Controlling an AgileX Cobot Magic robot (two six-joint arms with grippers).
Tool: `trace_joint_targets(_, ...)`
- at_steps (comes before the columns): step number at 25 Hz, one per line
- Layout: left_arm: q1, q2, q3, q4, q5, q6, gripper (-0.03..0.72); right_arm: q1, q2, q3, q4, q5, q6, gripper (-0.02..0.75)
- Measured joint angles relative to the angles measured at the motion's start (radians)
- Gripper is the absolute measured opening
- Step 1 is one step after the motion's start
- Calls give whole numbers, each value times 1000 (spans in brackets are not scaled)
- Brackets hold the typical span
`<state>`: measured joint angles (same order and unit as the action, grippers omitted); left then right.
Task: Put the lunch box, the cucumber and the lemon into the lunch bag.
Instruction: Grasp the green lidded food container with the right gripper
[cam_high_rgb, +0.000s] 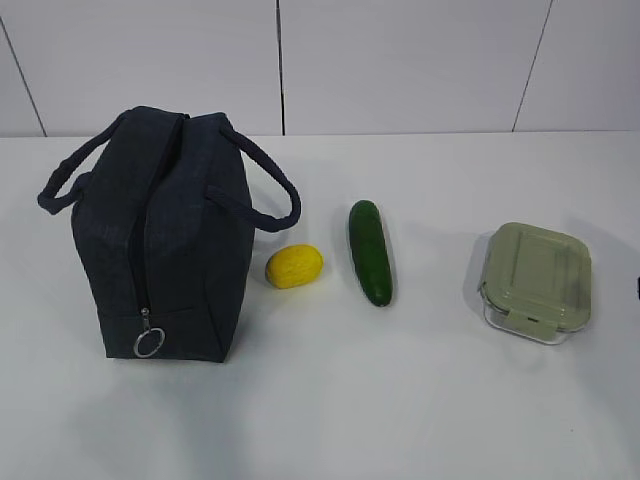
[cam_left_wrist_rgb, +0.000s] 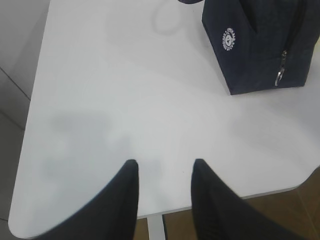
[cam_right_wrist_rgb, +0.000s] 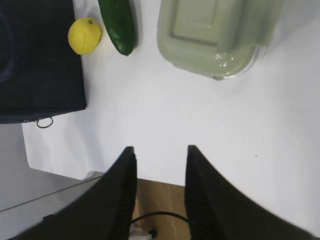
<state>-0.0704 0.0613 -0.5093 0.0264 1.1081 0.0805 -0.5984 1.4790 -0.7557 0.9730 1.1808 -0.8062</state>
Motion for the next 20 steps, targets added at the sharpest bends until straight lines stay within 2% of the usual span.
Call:
trace_joint_targets(2,0,0,0,0,0,0,239,0,0,-2,5,-8,0,262)
trace_joint_targets(3,0,0,0,0,0,0,239,0,0,-2,8,-22,0,294)
trace_joint_targets(7,0,0,0,0,0,0,239,0,0,-2,11,-84,0,496)
trace_joint_targets(9,0,0,0,0,0,0,239,0,7,-2,23,-109,-3,543)
trace_joint_targets(20,0,40,0,0,0,0,239,0,261,-28,238,-140,-228,569)
